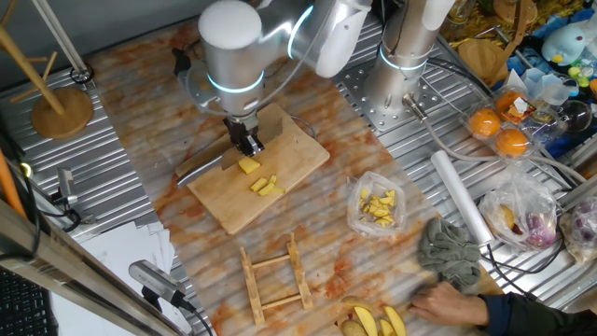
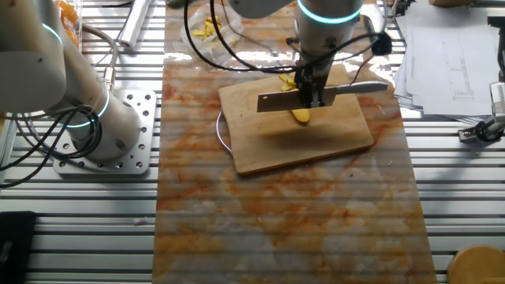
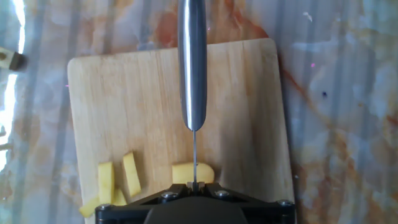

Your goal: Chop the potatoes

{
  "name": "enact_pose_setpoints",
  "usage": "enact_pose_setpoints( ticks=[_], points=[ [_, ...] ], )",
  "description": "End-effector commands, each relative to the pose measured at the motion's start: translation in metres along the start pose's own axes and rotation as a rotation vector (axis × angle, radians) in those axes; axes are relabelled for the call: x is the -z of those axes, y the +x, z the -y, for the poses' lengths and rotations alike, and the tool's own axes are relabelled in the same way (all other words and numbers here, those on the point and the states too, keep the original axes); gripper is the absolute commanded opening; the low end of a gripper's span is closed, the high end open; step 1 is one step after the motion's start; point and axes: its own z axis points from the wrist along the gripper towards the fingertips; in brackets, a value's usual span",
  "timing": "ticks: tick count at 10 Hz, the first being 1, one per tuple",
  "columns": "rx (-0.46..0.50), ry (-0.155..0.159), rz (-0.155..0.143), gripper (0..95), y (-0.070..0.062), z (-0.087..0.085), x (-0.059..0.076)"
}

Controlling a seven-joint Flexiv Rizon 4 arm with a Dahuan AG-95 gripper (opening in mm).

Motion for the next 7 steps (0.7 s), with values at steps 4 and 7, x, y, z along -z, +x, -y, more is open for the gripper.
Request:
enact_pose_setpoints(
  ticks=[4, 7],
  points=[
    [0.01, 0.005, 0.004, 0.0, 0.0, -0.011, -0.014],
    [0.011, 0.007, 0.006, 0.0, 0.0, -0.012, -0.016]
  ],
)
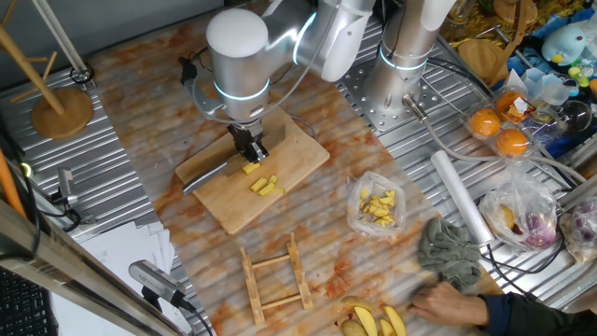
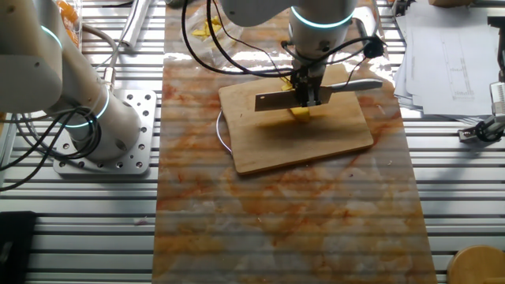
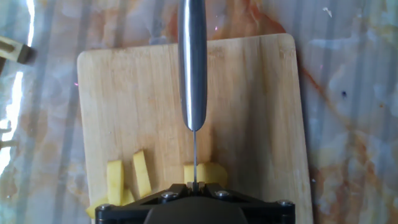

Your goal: Chop the potatoes

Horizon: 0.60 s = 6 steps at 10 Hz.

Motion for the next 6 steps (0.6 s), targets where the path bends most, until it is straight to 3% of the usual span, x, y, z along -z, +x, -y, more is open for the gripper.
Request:
enact_pose_setpoints(
  ticks=[1, 6],
  points=[
    [0.002, 0.001, 0.004, 0.0, -0.0006, -0.0022, -0.0022],
    [0.001, 0.007, 0.007, 0.0, -0.0003, -0.0055, -0.0061]
  ],
)
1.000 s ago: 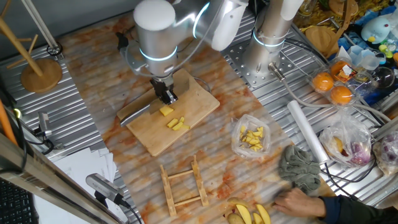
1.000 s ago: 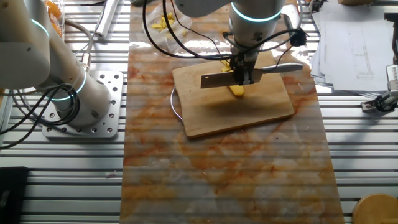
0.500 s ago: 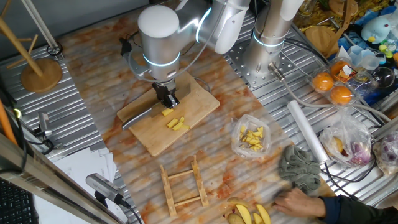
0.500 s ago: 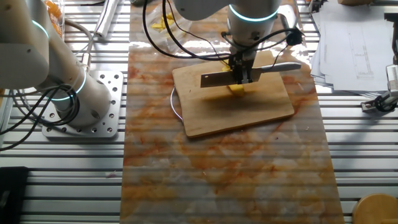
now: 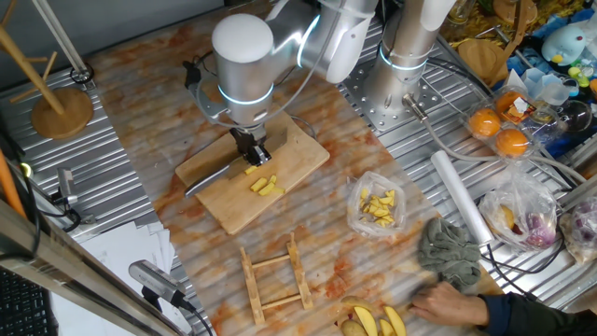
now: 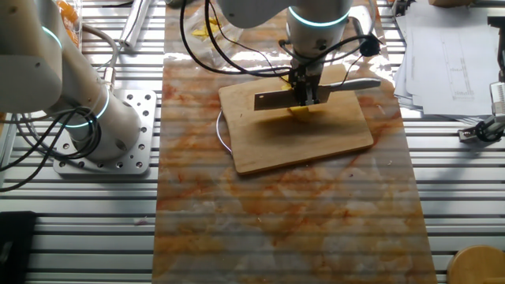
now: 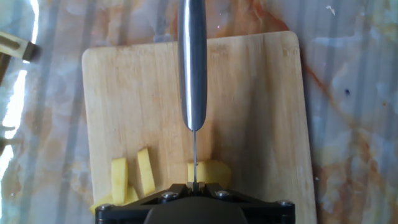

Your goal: Chop the potatoes

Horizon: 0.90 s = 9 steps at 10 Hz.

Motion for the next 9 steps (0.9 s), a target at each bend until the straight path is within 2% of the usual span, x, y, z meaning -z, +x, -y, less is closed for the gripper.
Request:
enact_pose_setpoints(
  ticks=[1, 9],
  points=[
    [0.0, 0.0, 0.0, 0.0, 0.001, 0.0, 0.001],
    [0.004, 0.007, 0.01, 0.0, -0.001, 0.002, -0.014]
  ],
)
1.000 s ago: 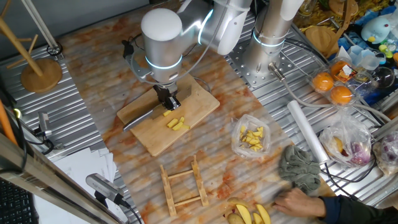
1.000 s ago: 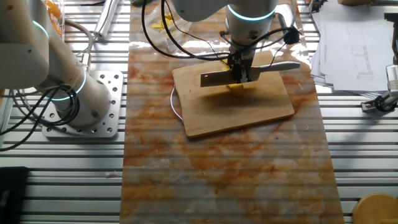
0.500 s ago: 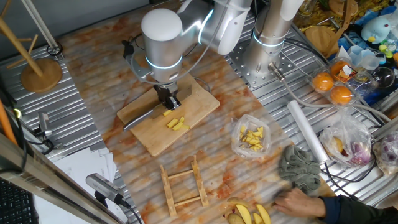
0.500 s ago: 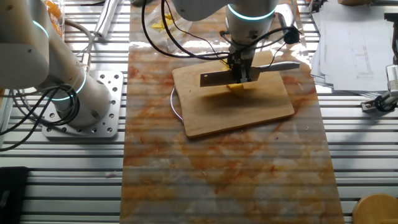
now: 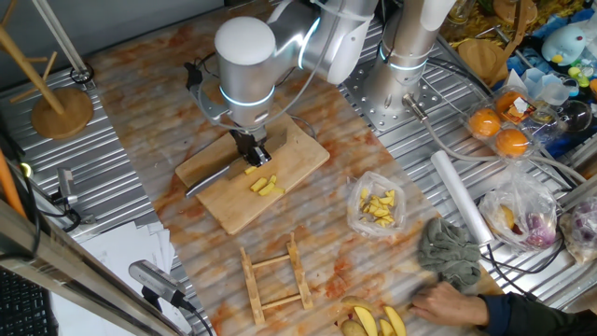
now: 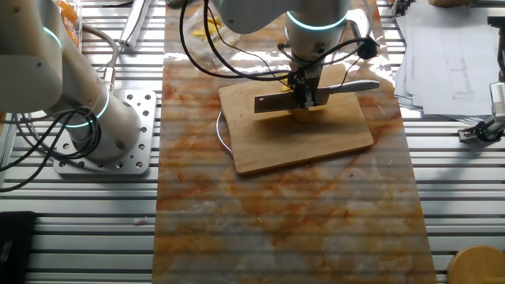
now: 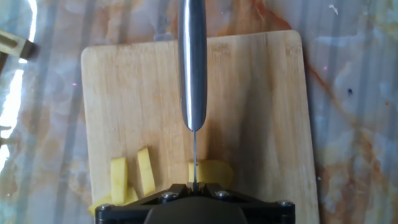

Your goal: Chop the potatoes

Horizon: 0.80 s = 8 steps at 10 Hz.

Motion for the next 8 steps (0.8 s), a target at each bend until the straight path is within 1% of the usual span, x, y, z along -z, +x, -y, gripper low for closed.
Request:
enact_pose_setpoints(
  ticks=[1, 3, 5, 8],
  points=[
    [0.0, 0.009, 0.003, 0.0, -0.003, 0.0, -0.008],
    [0.01, 0.022, -0.006, 0.0, -0.004, 0.001, -0.013],
    [0.01, 0.019, -0.001, 0.0, -0.005, 0.003, -0.02],
    [0.012, 0.02, 0.001, 0.0, -0.005, 0.004, -0.024]
  ],
)
